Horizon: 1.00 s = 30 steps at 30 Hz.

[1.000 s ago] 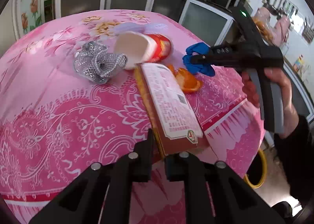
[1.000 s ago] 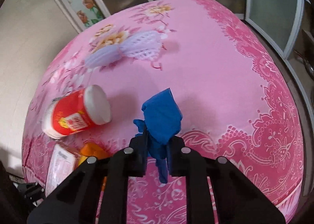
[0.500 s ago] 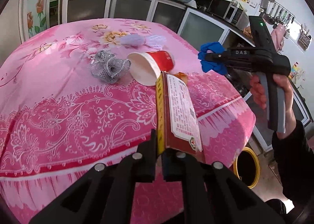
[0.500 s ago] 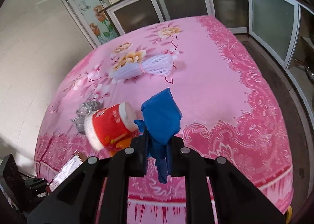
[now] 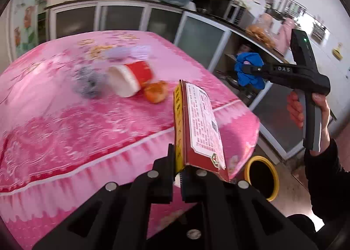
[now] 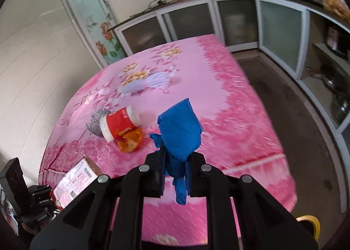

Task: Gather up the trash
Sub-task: 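Carry the box in the left gripper while the right carries the blue glove to the bin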

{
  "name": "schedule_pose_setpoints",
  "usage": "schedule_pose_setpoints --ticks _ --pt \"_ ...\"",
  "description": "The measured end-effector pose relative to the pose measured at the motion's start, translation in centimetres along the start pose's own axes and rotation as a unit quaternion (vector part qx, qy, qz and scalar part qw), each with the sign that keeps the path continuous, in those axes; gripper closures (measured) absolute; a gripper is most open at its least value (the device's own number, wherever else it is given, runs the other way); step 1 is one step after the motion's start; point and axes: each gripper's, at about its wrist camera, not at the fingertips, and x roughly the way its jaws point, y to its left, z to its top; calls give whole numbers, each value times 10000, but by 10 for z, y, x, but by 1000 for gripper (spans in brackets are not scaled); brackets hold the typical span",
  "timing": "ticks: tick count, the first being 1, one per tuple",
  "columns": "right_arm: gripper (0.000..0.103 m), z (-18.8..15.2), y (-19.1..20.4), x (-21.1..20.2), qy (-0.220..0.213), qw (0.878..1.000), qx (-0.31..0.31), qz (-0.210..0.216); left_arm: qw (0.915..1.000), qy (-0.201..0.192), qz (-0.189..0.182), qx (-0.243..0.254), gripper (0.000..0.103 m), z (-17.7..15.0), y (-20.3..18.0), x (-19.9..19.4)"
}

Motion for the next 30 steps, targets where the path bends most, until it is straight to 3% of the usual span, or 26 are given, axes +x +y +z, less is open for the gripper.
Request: schedule_pose_setpoints --ticks 10,17,30 --pt "90 -48 -76 -92 -459 9952 470 -723 9945 201 -752 700 99 9 -79 38" --pt "90 -101 -133 -140 -558 9846 997 -1320 9784 420 -1428 1436 99 12 -158 78" --pt "90 -198 -219 -191 -447 9594 1990 -1949 9481 1008 -2022 2237 99 -6 -269 143"
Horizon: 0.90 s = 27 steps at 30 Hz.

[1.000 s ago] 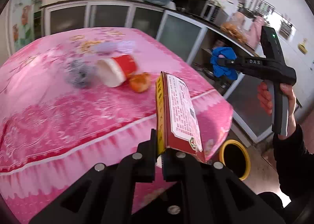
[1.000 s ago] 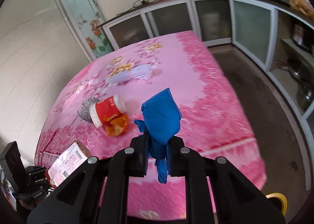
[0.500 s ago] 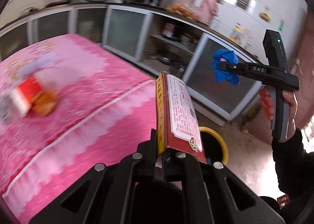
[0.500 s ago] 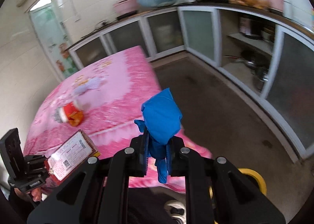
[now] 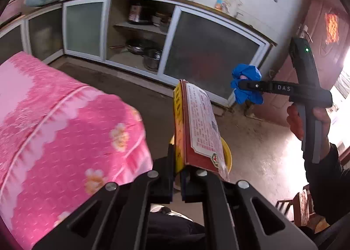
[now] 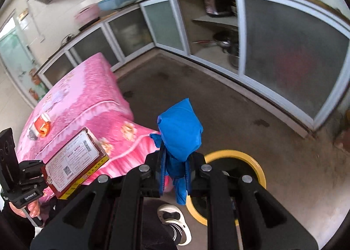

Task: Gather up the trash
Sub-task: 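Carry the box in the left gripper while the right carries the blue glove to the bin, then open both grippers over the bin to drop the box and glove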

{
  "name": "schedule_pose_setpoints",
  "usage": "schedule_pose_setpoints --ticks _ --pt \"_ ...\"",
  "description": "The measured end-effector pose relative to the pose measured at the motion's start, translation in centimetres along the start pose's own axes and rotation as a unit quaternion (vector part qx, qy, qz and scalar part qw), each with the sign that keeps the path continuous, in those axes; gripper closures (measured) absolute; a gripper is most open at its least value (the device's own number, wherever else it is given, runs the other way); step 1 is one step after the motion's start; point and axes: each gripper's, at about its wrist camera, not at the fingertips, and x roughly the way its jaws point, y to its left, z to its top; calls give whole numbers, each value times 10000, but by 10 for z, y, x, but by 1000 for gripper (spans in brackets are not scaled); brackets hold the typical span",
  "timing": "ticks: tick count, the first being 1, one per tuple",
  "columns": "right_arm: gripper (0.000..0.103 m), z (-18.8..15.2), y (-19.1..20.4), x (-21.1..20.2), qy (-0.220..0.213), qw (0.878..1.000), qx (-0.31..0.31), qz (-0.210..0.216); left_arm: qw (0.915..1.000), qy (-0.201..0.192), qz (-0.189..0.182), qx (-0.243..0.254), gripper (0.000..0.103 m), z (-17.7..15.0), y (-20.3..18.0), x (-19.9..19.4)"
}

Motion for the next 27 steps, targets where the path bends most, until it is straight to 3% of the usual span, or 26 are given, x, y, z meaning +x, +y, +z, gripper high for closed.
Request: schedule_pose_setpoints --ticks 18,27 --pt "90 -54 -87 35 566 9938 929 -215 9939 884 -397 527 99 15 -51 112" --pt "90 -73 -113 62 898 9879 1189 -422 9879 1359 -369 647 99 11 -67 168"
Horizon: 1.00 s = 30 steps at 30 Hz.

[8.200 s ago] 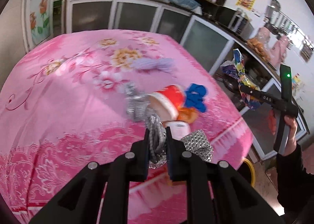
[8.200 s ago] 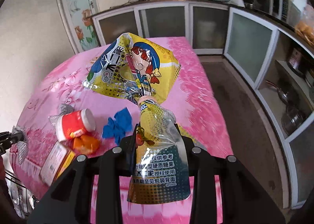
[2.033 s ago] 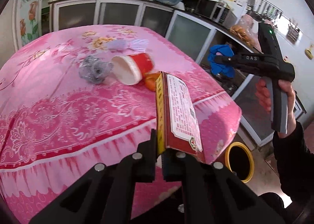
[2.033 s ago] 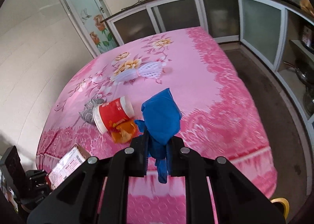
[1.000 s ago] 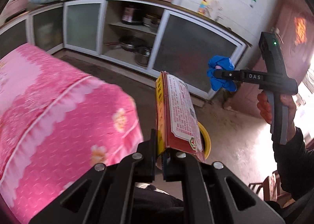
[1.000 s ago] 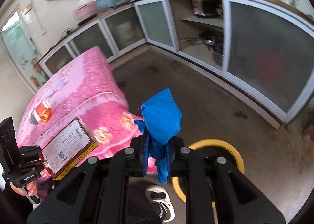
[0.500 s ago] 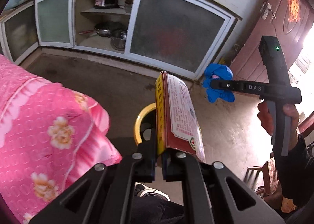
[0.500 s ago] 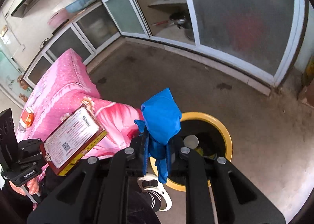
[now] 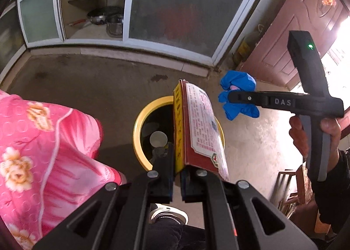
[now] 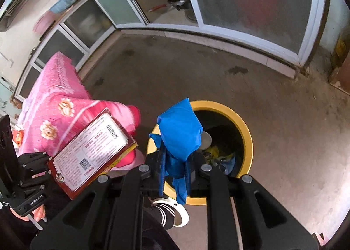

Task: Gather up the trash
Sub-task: 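Open both grippers over the bin to drop the box and glove, then move both open grippers back over the table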

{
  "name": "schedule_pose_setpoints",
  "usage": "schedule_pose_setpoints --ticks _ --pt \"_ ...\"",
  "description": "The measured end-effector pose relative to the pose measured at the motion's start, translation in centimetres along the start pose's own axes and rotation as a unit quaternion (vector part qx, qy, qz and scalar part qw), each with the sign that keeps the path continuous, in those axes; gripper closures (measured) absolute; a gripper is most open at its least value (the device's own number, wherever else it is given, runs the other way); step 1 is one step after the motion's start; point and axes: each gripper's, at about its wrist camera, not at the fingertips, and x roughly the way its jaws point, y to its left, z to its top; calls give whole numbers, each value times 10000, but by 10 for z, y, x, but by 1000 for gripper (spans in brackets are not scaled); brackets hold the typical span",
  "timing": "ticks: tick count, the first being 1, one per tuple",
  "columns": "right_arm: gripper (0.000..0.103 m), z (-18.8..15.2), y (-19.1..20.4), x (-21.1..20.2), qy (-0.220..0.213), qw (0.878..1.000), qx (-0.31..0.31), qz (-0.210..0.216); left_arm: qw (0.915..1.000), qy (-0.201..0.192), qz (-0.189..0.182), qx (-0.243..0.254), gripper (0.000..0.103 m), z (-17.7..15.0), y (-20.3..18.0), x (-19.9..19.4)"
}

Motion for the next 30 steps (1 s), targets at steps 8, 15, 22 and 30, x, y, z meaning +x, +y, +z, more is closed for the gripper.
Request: schedule_pose_setpoints --ticks 8,15,22,30 --pt "90 -6 -23 34 356 9988 185 -288 9983 567 118 -29 99 11 -1 57" --pt "90 -8 -36 49 533 9975 266 -383 9972 713 227 -62 99 22 -4 81" --pt "87 -7 -40 62 767 9956 329 -415 9959 842 331 -69 97 28 -6 96" --pt "48 -15 -58 62 994 9919 668 -419 9964 695 329 -363 31 29 6 83"
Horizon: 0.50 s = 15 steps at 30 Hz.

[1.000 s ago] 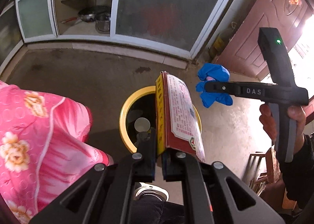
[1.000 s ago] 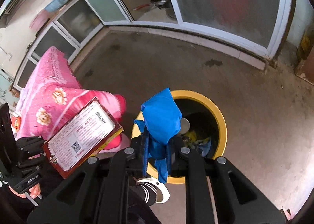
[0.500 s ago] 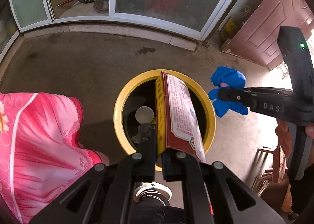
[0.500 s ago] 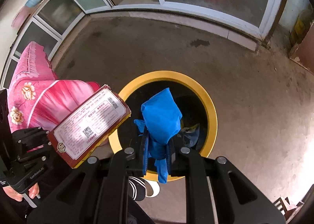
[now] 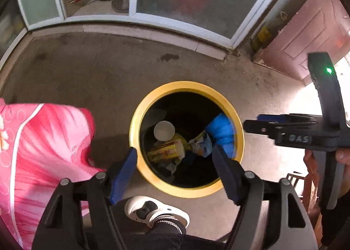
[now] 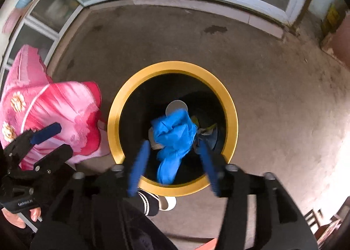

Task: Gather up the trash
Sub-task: 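Move both open grippers back over the table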

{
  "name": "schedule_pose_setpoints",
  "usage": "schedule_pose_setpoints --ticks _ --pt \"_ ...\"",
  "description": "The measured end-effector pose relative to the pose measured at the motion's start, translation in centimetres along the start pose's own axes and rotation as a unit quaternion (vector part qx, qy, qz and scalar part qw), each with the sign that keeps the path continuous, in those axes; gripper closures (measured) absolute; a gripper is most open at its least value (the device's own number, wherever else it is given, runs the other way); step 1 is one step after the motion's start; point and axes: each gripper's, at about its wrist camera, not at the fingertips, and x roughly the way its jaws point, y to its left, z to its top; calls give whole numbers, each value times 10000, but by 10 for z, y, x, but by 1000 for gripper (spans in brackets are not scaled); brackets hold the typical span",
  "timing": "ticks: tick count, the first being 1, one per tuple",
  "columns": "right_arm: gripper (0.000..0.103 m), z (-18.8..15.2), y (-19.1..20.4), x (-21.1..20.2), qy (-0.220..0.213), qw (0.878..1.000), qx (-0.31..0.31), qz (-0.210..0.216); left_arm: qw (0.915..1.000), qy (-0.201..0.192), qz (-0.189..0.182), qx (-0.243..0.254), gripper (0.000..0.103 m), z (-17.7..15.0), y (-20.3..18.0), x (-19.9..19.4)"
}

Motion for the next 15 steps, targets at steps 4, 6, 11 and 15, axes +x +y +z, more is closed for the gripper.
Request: schedule_pose_setpoints --ticks 4,6,11,15 --pt "46 -3 -4 -16 -139 9998 100 69 9996 -109 -84 -254 30 -6 11 -19" --pt "45 -2 -2 -28 -305 9993 70 183 9989 -315 -146 -322 30 -10 17 -42" --pt "38 1 37 -64 -744 9932 -512 731 9911 -1245 -229 -418 20 -40 38 -137" --pt "35 -1 99 -89 -1019 9798 -1294 1132 9798 -1879 54 -681 16 -84 69 -214"
